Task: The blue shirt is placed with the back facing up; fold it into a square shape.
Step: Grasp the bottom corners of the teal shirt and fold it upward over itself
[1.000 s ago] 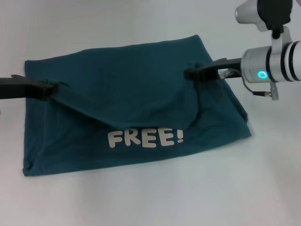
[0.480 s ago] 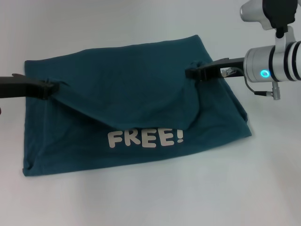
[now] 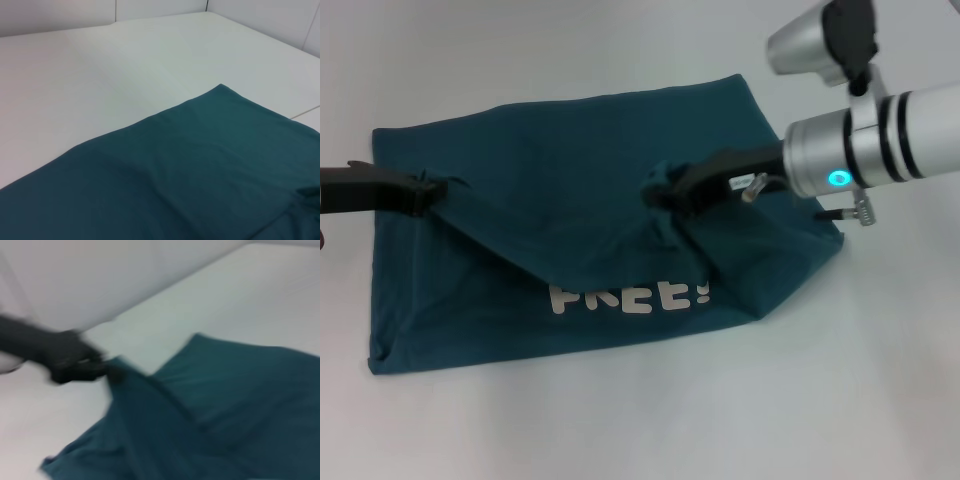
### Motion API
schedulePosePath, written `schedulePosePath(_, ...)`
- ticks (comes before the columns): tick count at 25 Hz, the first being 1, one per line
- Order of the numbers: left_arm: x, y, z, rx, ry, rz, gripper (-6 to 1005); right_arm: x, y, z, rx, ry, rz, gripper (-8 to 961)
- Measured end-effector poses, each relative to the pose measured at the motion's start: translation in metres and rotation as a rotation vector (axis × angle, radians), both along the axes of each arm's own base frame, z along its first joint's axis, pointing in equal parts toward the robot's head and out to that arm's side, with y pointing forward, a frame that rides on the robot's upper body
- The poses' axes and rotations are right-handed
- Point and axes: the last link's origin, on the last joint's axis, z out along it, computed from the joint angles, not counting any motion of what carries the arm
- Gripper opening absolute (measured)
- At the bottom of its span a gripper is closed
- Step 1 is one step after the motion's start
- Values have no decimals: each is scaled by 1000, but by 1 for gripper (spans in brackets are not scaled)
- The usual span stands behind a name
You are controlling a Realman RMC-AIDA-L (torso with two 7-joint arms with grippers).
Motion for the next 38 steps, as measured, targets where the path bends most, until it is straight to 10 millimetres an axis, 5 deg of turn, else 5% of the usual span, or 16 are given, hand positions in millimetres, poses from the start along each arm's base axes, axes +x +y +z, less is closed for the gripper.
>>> schedulePosePath(3,0,0,0,0,1,0,36,-2,-2,-4,-18,-22,15,92)
schedulePosePath(11,-4,-3,-6,-14,-1,5,35,59,17,19,204,-20,-264,96)
schedulePosePath(16,-4,-2,-6,-12,1,4,34,79,19,28,294,-8,-344,98)
schedulePosePath(38,-20,5,-29,76,126,17,35,91,39,13,545,-141,-322,109)
